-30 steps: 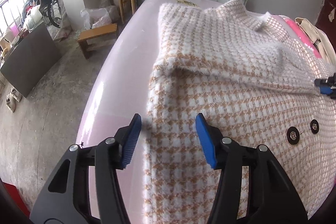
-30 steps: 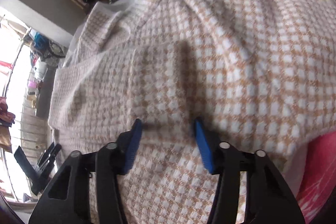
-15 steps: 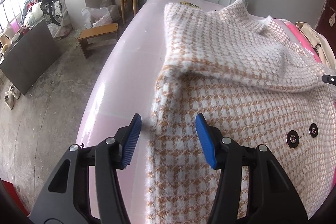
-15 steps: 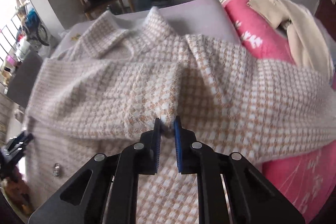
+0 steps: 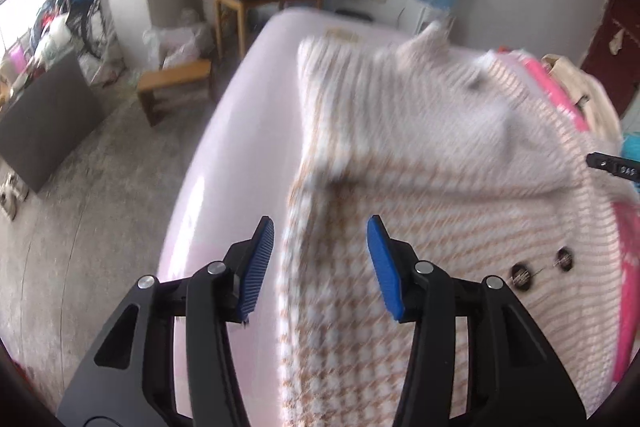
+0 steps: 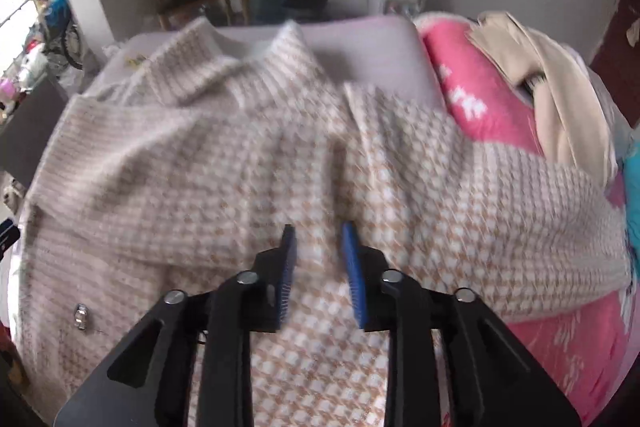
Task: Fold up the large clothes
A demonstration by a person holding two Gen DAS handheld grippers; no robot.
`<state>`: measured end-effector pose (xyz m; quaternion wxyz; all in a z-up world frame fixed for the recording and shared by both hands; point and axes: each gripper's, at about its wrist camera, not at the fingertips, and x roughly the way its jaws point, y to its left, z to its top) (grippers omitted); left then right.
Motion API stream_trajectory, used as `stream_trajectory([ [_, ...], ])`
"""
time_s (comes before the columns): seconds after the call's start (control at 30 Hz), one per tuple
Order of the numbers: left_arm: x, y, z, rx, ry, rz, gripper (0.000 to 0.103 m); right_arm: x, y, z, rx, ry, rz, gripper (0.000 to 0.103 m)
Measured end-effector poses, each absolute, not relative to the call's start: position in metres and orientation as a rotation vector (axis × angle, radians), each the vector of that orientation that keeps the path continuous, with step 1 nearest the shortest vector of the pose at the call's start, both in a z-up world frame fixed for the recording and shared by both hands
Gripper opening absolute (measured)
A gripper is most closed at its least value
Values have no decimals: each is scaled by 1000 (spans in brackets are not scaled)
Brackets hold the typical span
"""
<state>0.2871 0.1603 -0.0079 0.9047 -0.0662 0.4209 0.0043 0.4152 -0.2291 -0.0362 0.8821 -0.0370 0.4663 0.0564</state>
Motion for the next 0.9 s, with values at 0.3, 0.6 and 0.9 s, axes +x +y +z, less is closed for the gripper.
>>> stream_trajectory([
  [0.3,389,142,-6,-227,934,-88,54,451,-184,-76,-105,1031,233,53],
  [0.6,410,169,-22,-302,980,-6,57,454,-202,-71,-36,1066,260,61],
  [0.9,423,105,-24,-166,1014,-14,75,476,-154,-81,-95,1013,317,70],
])
